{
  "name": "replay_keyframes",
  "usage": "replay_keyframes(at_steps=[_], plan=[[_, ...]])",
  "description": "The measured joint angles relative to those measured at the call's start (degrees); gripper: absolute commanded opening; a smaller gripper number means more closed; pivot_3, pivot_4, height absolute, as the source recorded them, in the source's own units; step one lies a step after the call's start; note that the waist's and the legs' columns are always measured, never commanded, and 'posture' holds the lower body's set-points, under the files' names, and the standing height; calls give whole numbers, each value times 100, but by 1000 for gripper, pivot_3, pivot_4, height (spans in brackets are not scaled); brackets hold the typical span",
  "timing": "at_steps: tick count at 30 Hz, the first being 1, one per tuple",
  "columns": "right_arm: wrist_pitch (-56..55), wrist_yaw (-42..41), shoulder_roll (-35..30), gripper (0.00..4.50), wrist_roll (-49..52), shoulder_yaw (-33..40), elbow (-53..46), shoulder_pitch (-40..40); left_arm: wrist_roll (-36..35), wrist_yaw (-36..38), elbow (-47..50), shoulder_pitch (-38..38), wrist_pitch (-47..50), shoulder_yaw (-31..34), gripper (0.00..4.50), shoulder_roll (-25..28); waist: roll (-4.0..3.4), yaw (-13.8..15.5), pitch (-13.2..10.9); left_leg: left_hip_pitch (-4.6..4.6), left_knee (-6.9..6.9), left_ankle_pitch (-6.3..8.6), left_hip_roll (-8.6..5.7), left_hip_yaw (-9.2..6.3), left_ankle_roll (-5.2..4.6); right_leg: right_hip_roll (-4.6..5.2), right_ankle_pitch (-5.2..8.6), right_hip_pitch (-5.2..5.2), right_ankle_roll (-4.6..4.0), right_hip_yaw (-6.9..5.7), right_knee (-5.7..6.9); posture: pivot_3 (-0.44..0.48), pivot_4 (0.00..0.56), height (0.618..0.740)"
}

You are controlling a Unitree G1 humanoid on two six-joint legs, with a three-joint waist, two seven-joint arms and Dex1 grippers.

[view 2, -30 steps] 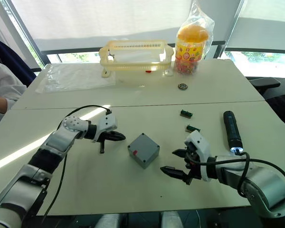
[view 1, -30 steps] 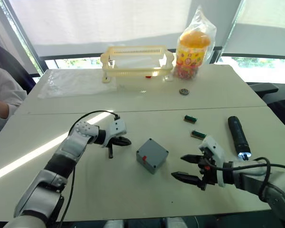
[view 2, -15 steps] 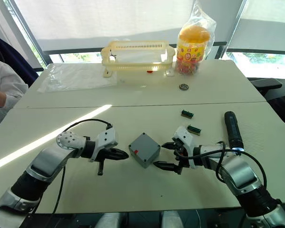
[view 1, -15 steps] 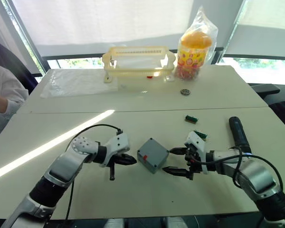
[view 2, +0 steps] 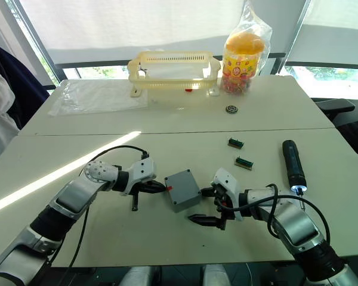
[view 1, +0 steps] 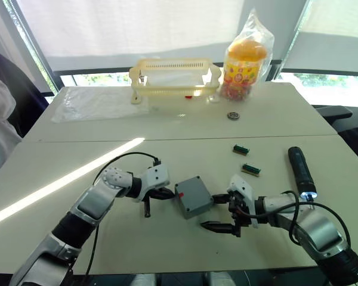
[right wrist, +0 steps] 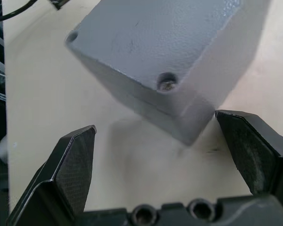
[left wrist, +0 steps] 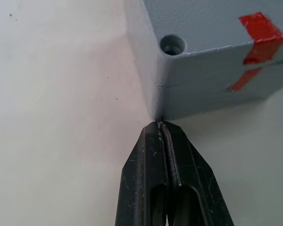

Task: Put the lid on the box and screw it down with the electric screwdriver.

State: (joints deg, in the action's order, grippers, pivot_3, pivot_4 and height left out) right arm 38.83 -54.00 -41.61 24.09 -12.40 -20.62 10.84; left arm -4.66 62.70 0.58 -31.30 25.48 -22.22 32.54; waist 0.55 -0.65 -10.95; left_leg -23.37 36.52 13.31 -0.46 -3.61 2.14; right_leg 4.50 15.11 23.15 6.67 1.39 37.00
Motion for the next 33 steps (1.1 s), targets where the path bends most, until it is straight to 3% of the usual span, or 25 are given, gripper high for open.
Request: replay_keyframes(at_steps=[12,33], plan=[[366,428,60,4439,140,182,-495,-378,204,102,-454,-232,-379,-95,0,-317,0,-1,0,0,6,0,0,0,0,0,0,-1,0,0,5,0,150,740],[-35,239,29,4439,-150,174,8,-70,134,372,209,13,14,-130,0,-184,0,1,0,-1,9,0,0,-1,0,0,0,-2,0,0,6,0,150,740]])
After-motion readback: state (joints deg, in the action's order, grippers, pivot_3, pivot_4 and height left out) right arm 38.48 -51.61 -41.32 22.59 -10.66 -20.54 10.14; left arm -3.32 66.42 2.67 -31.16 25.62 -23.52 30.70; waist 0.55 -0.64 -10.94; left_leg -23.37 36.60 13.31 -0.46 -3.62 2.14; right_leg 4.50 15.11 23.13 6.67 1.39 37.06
